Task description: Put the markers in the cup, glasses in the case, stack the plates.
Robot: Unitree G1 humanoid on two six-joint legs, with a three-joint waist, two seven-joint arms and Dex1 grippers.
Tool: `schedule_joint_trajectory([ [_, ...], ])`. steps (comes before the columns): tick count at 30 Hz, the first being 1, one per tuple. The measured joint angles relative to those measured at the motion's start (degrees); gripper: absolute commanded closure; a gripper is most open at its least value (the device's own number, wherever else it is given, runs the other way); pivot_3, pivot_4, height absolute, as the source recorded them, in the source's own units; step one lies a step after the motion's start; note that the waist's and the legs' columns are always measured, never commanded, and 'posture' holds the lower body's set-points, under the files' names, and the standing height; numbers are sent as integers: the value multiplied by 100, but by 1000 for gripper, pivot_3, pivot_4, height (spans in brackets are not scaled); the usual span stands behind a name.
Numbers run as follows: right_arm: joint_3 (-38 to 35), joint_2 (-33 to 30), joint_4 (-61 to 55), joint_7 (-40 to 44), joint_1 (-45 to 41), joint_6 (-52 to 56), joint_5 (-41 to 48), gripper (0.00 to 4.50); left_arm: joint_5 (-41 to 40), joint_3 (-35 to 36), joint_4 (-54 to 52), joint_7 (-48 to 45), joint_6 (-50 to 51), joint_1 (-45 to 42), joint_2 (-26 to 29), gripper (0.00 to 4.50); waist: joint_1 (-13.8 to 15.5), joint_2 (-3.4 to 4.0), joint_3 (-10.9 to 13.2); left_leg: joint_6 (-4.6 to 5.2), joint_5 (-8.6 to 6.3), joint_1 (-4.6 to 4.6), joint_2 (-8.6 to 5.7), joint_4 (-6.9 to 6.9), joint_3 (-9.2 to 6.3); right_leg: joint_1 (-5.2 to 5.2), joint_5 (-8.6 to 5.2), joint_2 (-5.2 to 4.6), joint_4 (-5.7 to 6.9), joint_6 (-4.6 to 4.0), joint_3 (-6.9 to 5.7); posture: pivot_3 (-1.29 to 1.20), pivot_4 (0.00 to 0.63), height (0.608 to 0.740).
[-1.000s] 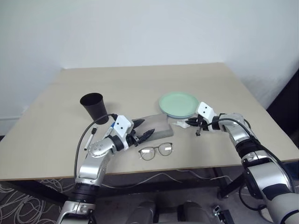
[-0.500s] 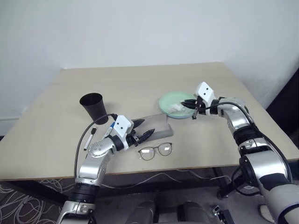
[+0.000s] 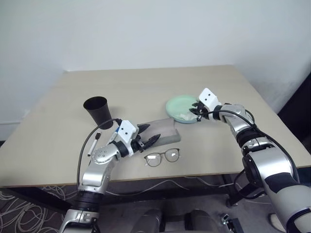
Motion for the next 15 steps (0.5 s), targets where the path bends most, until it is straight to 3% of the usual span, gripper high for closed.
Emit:
schedule_joint_trajectory([
  [1,-9,0,0,-17,0,-31,0,1811,0,0,0,1,0,1,0,1215,0,0,0,0,0,0,0,0,0,0,0,0,0,0,0,0,0,737],
  [8,-170,-106,-105,169,26,-220,76,1811,-2,-1,0,-24,12,-1,14,1215,3,1,0,0,0,0,0,0,-1,1,1,0,0,1,-1,0,0,737],
  [15,-283,-586,-1274,1568,1026,-338,468,1811,-84,-87,24,-609,419,-317,311,1215,4,0,-1,1,0,0,0,4,0,10,-1,-2,-4,1,-5,0,0,737],
])
